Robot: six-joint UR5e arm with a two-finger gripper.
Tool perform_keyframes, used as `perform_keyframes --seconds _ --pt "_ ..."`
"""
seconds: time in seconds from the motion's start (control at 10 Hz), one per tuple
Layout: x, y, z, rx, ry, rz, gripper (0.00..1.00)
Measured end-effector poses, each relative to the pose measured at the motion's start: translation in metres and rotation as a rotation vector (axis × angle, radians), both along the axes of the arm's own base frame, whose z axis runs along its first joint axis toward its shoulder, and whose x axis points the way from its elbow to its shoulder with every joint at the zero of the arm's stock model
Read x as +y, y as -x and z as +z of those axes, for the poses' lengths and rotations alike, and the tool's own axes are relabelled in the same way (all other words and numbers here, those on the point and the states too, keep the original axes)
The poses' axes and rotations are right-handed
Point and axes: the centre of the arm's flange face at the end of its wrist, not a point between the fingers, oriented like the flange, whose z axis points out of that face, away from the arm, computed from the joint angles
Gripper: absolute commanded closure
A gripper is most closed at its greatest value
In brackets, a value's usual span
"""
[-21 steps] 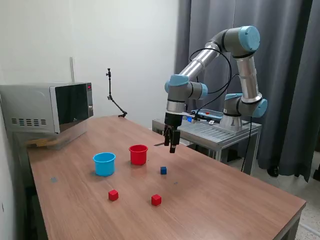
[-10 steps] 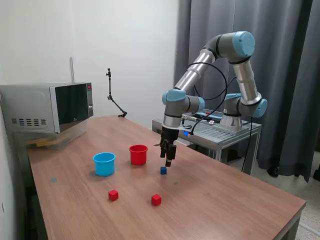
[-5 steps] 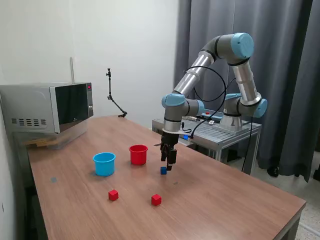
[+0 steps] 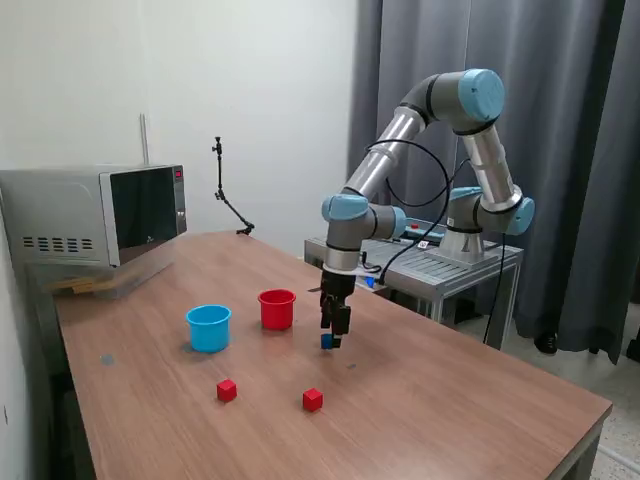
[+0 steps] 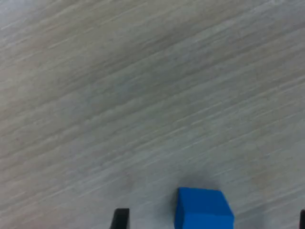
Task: Place red objects in the red bin, and blue objects in the blue bin.
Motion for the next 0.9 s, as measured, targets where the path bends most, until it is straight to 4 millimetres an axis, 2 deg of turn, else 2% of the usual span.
perform_keyframes --seconds 0.1,0.5,0.9 --pt "0.000 0.000 -0.001 0.000 0.000 -0.002 1.00" --pt "0.001 0.001 -0.002 0.008 -0.002 -0.006 1.00" --pt "0.002 0.001 0.022 0.048 -0.008 -0.007 1.00"
